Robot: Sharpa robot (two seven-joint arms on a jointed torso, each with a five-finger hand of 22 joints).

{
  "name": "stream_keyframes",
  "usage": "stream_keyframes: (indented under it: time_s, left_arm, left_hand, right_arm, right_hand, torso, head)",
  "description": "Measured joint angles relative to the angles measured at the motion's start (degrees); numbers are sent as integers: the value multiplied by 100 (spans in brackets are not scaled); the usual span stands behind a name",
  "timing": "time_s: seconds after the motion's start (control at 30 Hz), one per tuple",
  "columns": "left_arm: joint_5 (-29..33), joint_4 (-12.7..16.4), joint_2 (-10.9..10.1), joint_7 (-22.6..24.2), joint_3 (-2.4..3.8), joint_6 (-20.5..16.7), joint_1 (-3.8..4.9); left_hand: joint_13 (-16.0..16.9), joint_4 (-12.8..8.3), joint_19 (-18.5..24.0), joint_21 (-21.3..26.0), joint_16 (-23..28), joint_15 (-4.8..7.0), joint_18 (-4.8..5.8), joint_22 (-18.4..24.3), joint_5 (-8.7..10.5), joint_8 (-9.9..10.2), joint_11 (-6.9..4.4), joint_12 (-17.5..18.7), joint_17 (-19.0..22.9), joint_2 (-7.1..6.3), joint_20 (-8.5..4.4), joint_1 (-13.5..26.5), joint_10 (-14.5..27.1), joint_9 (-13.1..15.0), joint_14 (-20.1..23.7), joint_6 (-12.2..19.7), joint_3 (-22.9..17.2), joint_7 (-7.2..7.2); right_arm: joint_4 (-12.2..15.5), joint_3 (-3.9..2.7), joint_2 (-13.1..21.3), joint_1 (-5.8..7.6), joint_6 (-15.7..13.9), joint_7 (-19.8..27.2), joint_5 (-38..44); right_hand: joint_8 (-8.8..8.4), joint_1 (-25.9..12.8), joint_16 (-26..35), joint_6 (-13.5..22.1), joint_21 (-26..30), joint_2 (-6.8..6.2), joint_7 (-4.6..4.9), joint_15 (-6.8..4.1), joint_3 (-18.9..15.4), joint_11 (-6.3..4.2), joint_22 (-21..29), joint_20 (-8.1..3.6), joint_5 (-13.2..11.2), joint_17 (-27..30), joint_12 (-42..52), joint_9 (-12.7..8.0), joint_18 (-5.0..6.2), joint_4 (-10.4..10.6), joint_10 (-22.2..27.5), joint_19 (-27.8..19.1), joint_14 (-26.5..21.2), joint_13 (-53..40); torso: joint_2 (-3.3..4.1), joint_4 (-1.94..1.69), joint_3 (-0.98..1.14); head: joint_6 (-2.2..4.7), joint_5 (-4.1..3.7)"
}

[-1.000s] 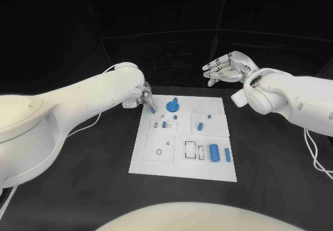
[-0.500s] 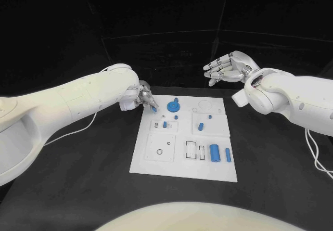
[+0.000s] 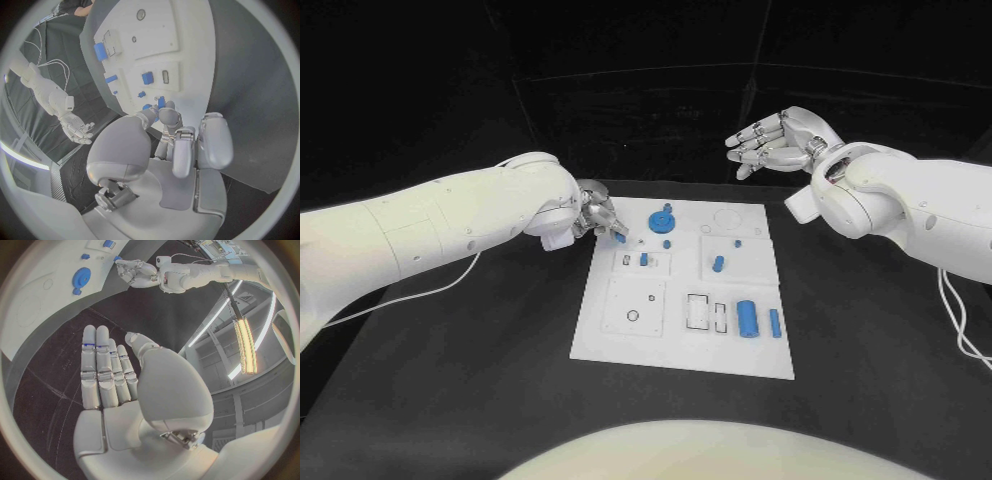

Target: Assemble the parts on the task board

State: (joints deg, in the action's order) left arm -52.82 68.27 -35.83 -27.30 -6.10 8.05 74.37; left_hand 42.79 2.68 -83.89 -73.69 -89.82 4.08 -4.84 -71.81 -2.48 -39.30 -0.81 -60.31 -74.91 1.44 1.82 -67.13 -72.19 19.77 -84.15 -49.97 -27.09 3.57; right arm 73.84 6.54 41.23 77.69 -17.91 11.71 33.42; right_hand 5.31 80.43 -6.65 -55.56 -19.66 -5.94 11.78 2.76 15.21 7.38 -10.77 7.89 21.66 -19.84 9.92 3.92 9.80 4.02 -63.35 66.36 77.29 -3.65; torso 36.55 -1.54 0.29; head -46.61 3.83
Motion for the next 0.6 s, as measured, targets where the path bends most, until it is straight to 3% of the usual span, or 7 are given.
stream_keyframes:
  time_s: [0.1, 0.2, 0.3, 0.6]
  left_arm:
    - [-63, 160, -107, 6, -107, -78, -9]
    - [-197, 285, -172, 19, -177, -147, -21]
    - [-352, 360, -196, 44, -213, -207, -38]
    - [-622, 453, -201, 135, -238, -370, -82]
  left_hand:
    - [-11, -9, 0, 0, 0, 0, 0, 0, 1, -23, 0, 0, 0, -22, 0, 22, 0, 25, 0, 0, -23, 0]
    - [-22, 0, 0, 0, 0, 0, 0, -6, -19, -23, -1, 0, 0, -28, 0, 29, -1, 31, 0, 1, -47, 1]
    - [-22, -39, 0, 0, 0, 0, 0, -5, -19, -23, -21, 0, 0, -60, 0, 60, -22, 36, 0, 1, -117, 1]
    - [-22, -127, 0, 0, 0, 0, 0, -22, -19, -54, -21, 0, 0, -104, 0, 104, -23, 50, 0, 2, -204, 2]
  right_arm:
    - [-3, 1, 1, 0, 2, 0, 0]
    - [-4, 1, 0, 0, 5, 0, 0]
    - [-7, 1, -4, 0, 8, 0, 0]
    - [-12, 2, -7, -5, 16, 0, 0]
  right_hand:
    - [0, 0, 0, 0, 0, 0, 0, 0, 0, 0, 0, 0, 0, 0, 0, 0, 0, 0, 0, 0, 0, 0]
    - [0, 0, 0, 0, 0, 0, 0, 0, 0, 0, 0, 0, 0, 0, 0, 0, 0, 0, 0, 0, 0, 0]
    - [0, 0, 0, 0, 0, 0, 0, 0, 0, 0, 0, 0, 0, 0, 0, 0, 0, 0, 0, 0, 0, 0]
    - [0, 0, 0, 0, 6, 0, 0, 0, 0, 0, 0, 0, 0, -1, 0, 0, 0, 0, 0, 0, 0, 0]
  torso:
    - [0, -1, -3]
    - [0, -3, -7]
    - [0, -3, -8]
    - [11, 5, -7]
  head:
    - [-1, 1]
    - [5, 2]
    - [12, 12]
    - [8, 14]
